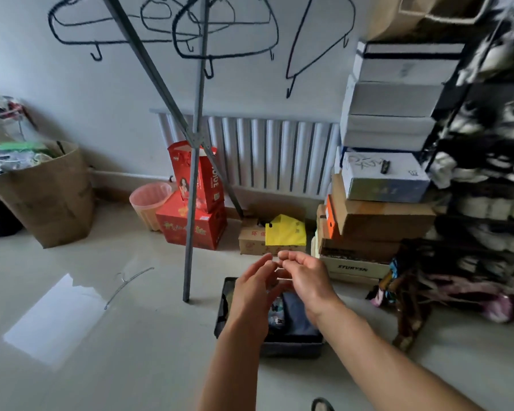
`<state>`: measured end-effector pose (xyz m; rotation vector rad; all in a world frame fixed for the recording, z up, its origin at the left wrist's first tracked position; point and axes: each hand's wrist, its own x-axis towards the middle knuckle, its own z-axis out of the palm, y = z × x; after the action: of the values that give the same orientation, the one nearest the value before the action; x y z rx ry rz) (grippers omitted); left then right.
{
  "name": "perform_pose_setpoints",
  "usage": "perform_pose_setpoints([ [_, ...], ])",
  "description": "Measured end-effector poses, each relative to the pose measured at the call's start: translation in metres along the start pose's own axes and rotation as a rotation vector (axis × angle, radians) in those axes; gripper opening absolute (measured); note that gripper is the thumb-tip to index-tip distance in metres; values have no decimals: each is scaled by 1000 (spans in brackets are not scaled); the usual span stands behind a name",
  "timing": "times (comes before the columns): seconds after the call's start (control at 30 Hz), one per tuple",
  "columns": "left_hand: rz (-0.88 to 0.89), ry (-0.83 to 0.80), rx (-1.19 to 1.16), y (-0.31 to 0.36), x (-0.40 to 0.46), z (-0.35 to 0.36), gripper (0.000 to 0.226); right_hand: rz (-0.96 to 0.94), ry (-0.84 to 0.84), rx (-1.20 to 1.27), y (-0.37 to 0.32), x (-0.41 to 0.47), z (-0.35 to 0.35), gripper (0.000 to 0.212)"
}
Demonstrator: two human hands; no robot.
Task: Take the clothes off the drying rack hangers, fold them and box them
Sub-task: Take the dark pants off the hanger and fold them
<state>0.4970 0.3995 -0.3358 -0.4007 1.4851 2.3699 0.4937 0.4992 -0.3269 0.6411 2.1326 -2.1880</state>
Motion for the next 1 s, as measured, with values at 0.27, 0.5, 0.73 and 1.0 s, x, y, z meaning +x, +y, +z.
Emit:
perform_pose_setpoints([
  [0.27, -4, -145, 60, 42, -57, 73, 22, -54, 81, 91, -72, -54, -57, 18],
  [0.5, 23, -284, 147, 49, -108, 159, 17, -130, 192, 103, -121, -95, -135, 18],
  [0.73, 22, -388, 214, 26, -149, 255, 23, -196, 273, 96, -151, -136, -242, 18],
  [1.0, -57, -543, 269, -37, -201, 360, 21, -184, 389, 80, -144, -174, -376, 17],
])
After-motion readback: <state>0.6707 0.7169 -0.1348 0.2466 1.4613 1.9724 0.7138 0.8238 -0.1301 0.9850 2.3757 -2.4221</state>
